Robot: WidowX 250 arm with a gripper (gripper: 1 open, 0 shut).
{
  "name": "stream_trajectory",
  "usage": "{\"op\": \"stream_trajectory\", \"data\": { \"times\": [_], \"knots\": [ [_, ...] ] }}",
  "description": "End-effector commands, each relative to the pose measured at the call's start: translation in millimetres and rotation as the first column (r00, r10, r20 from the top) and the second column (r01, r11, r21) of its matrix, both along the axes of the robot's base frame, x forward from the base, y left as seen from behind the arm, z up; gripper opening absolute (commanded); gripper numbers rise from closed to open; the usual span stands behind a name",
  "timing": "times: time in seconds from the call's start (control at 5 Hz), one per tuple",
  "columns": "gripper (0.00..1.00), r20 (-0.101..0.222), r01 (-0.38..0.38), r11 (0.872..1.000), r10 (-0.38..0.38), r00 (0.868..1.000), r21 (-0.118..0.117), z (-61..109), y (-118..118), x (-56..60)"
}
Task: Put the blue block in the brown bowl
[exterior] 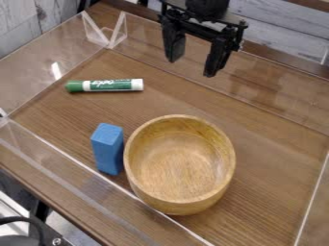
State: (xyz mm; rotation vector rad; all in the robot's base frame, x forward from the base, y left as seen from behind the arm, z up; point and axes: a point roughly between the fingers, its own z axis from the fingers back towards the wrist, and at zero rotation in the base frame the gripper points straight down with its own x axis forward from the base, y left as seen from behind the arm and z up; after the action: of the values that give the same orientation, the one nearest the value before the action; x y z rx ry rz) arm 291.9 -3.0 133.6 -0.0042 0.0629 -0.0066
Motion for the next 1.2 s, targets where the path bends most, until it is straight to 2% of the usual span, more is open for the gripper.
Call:
{"op": "stream_trajectory", "data": {
  "times": [0.0,0.2,0.4,0.6,0.8,1.0],
  "knots": [
    [1.00,-0.008,-0.019,1.000,0.019,1.000,-0.001,-2.9,5.3,-14.2],
    [1.00,0.002,-0.078,0.997,0.078,0.997,-0.011,4.2,14.4,-39.9],
    [1.00,0.025,-0.122,0.992,0.122,0.992,-0.013,9.6,31.8,-64.8],
    [1.00,0.047,-0.158,0.987,0.159,0.986,-0.030,9.6,45.6,-86.1],
    [1.00,0.060,-0.189,0.980,0.192,0.979,-0.053,4.1,54.8,-99.2],
    [1.00,0.058,-0.220,0.972,0.225,0.973,-0.079,-3.4,53.7,-102.8]
  ]
}}
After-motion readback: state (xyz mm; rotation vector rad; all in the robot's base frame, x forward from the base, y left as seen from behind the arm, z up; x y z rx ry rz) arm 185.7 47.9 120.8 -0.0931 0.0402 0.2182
